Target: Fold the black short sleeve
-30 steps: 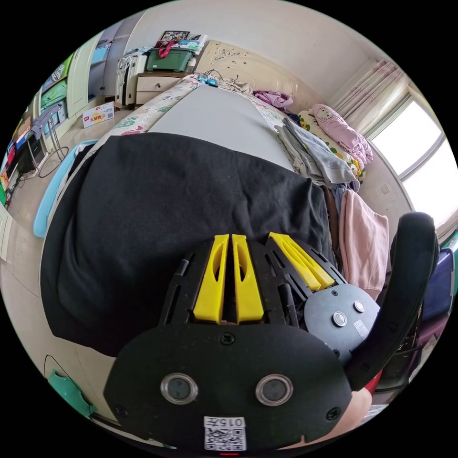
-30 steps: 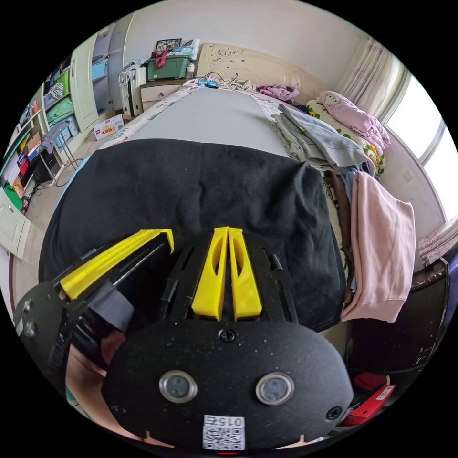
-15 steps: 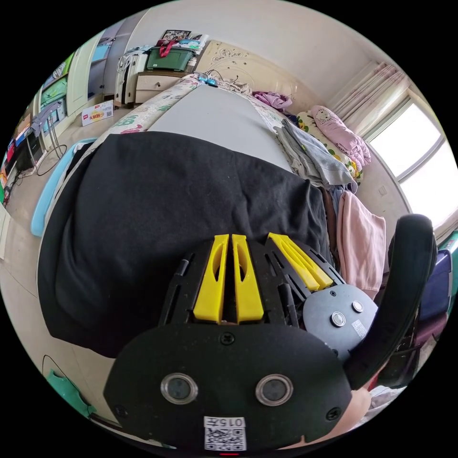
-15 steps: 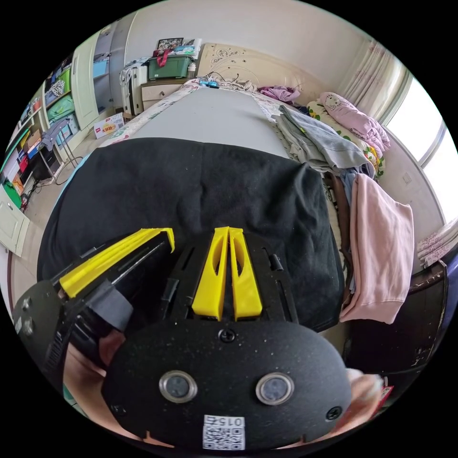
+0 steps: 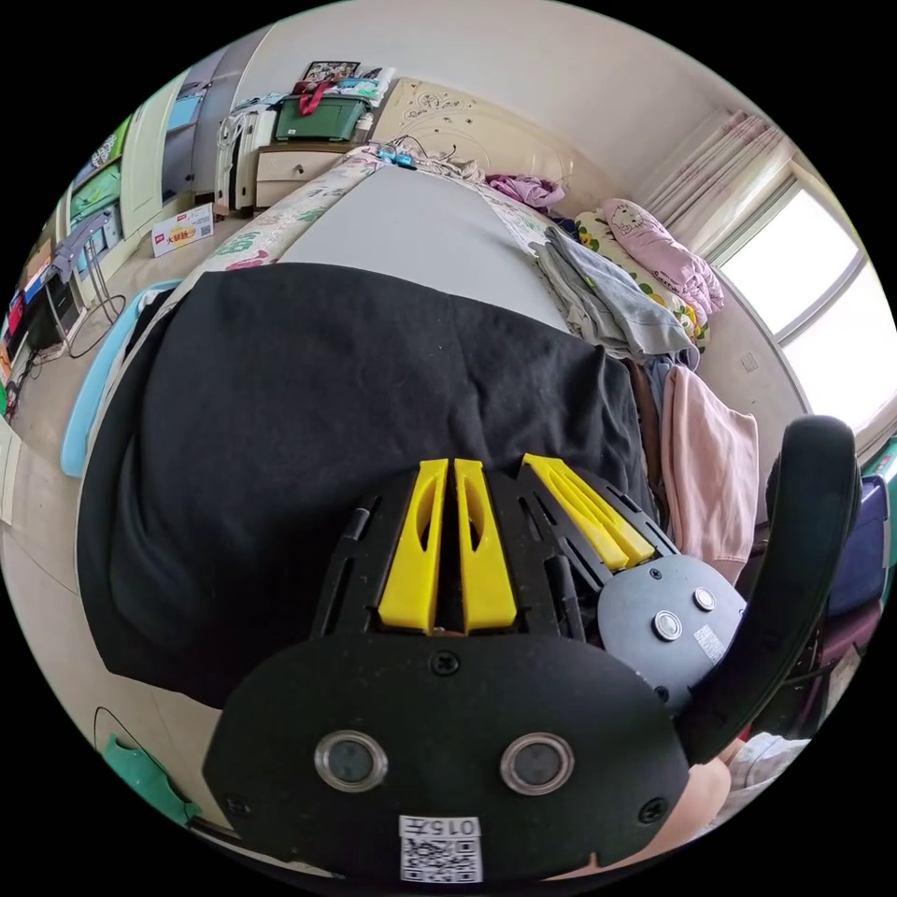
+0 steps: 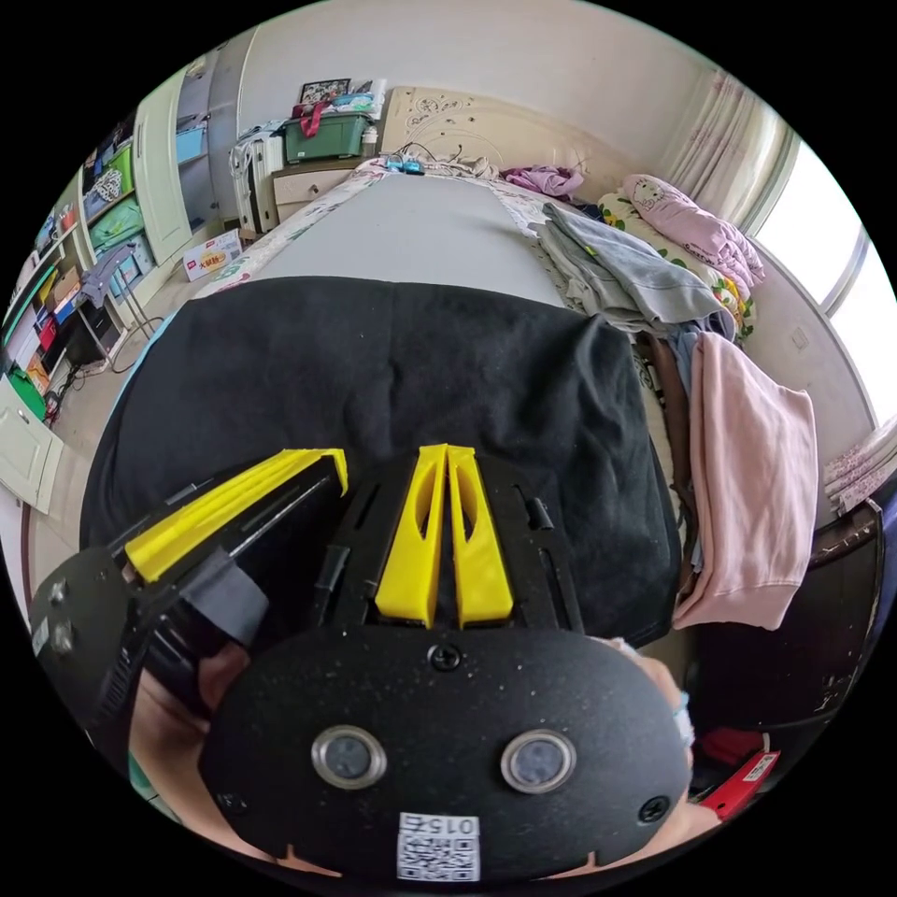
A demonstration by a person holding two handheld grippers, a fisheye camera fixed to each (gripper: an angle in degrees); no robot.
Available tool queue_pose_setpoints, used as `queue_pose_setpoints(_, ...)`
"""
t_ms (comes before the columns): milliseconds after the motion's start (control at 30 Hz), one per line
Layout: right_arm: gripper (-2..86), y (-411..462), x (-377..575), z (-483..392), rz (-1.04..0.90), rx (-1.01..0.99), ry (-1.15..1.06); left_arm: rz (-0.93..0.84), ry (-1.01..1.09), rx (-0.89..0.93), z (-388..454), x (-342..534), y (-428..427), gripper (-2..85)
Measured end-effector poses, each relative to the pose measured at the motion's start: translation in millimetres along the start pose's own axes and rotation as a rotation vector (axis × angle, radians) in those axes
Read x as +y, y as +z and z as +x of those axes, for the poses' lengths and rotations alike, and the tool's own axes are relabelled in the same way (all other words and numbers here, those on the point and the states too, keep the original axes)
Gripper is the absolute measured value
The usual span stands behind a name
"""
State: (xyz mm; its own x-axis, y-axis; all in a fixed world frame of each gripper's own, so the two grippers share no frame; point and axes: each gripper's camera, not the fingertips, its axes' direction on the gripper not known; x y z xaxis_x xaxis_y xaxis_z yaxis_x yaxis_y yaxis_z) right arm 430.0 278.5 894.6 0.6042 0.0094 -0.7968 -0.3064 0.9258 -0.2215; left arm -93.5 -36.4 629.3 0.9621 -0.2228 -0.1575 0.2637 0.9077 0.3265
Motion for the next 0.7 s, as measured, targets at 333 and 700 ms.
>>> queue_pose_setpoints(333,-0.9,-24.8,2.3,27.1,0.002,-0.017,-0.002,0.001,0.018,-0.014,4.8,4.9,11.2,0.4)
queue_pose_setpoints(700,-0.9,-61.8,-10.1,103.6,-0.052,-0.188,-0.093,0.001,0.061,-0.041,10.5,11.1,22.9,-0.1)
